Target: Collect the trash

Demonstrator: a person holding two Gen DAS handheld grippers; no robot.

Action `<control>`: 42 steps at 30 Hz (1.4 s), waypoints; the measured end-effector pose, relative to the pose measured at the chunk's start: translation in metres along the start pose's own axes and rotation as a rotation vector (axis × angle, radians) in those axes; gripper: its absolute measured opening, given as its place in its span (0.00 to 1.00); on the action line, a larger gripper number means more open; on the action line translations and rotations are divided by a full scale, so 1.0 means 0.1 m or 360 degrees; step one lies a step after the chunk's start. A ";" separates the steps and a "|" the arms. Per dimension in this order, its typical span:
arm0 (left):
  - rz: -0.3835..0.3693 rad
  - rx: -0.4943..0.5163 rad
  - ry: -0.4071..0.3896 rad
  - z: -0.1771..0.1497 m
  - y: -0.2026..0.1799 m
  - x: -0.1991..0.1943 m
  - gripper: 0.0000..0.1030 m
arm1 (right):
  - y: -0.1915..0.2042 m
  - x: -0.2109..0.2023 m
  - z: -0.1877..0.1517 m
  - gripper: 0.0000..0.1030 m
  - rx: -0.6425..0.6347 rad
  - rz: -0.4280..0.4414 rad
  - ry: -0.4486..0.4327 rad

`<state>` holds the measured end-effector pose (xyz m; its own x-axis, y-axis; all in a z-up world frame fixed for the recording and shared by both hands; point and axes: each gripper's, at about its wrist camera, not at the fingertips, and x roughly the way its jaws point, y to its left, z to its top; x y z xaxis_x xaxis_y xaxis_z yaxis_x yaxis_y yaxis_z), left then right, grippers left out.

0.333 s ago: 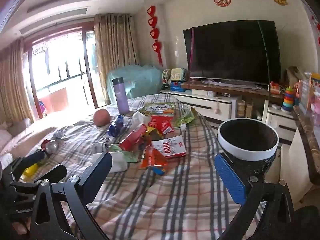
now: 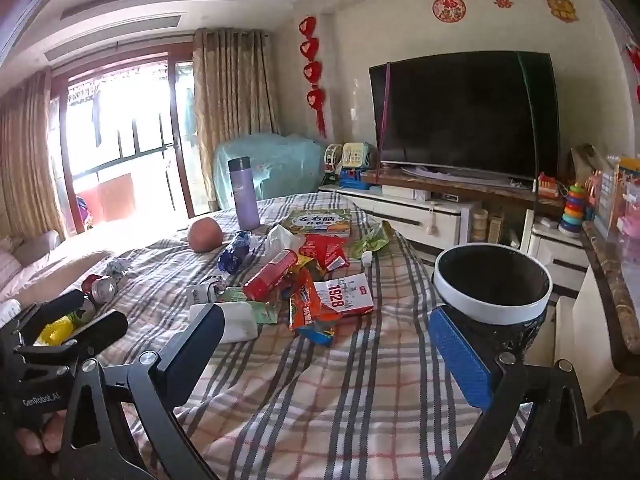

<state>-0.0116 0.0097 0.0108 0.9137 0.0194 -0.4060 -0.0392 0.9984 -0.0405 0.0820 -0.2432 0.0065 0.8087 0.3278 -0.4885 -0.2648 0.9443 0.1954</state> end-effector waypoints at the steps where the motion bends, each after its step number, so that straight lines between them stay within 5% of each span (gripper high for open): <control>1: 0.0004 -0.0001 -0.0003 0.00 0.00 -0.01 0.99 | 0.04 0.01 0.01 1.00 -0.0005 -0.0015 0.0001; 42: -0.0008 -0.0008 -0.0005 0.00 -0.01 -0.03 0.99 | 0.11 0.05 0.07 1.00 0.0021 0.0021 0.0017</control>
<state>-0.0142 0.0088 0.0120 0.9150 0.0147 -0.4032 -0.0368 0.9982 -0.0472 0.0867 -0.2316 0.0122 0.7995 0.3403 -0.4950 -0.2682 0.9396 0.2128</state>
